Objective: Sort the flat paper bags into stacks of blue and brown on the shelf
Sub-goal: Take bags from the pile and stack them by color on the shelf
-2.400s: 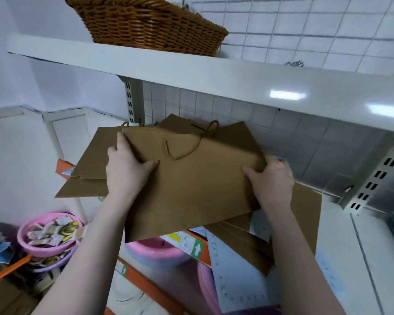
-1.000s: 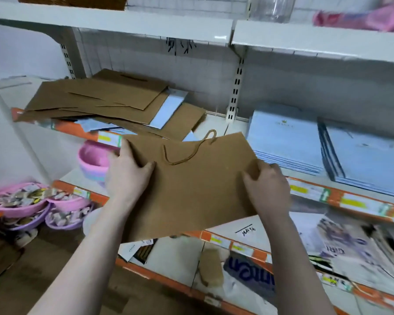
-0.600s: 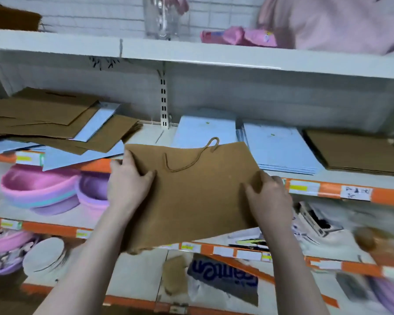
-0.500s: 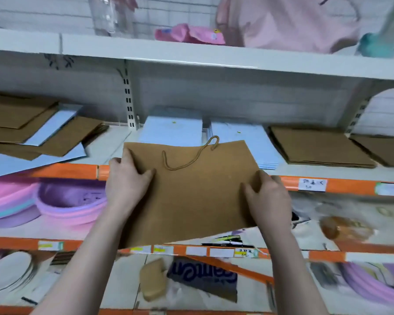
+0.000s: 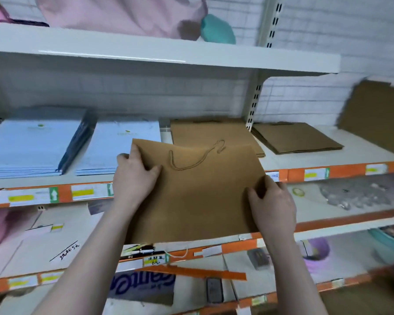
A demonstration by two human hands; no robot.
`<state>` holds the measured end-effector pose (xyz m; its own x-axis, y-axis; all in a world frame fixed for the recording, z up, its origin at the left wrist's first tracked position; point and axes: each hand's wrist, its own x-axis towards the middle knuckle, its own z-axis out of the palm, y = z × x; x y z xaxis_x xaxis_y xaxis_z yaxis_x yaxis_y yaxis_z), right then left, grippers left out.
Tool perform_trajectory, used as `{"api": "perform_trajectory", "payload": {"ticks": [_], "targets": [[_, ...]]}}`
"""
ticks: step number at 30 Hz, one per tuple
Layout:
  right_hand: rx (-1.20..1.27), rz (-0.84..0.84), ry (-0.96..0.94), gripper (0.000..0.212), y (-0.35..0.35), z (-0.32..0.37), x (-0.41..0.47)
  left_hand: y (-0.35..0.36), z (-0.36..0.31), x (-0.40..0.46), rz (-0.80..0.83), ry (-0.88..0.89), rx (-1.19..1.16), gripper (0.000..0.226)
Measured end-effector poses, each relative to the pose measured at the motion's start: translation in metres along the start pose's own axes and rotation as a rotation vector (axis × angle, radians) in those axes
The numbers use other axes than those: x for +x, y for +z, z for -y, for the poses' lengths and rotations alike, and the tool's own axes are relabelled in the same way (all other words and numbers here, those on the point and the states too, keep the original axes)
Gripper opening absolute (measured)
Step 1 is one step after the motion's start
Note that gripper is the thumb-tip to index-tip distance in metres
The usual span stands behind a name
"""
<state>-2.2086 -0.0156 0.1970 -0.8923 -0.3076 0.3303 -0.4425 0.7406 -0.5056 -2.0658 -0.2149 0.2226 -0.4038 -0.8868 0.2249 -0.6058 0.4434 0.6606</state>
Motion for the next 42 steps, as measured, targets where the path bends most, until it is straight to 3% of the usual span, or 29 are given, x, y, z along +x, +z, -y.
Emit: {"api": "perform_trajectory", "payload": {"ticks": [9,15,24,27,33,42], "targets": [[-0.020,-0.061,0.079,0.029,0.007,-0.056,0.087,0.087,-0.078,0.048,0.045,0.077,-0.008,0.074],[-0.129,-0.076,0.132,0.036,0.000,-0.084,0.165,0.147,-0.138,0.085,0.123,0.106,-0.034,0.078],[-0.084,-0.065,0.197,0.029,0.003,-0.142,0.237,0.215,-0.207,0.104,0.200,0.134,-0.026,0.080],[-0.069,-0.030,0.180,0.027,-0.002,-0.169,0.268,0.239,-0.231,0.100,0.194,0.110,-0.025,0.079],[-0.036,0.062,0.061,0.045,-0.019,-0.234,0.343,0.296,-0.286,0.084,0.110,0.000,-0.031,0.078],[-0.023,0.185,-0.014,0.040,-0.013,-0.299,0.427,0.356,-0.340,0.082,0.073,-0.103,0.053,0.071]]}}
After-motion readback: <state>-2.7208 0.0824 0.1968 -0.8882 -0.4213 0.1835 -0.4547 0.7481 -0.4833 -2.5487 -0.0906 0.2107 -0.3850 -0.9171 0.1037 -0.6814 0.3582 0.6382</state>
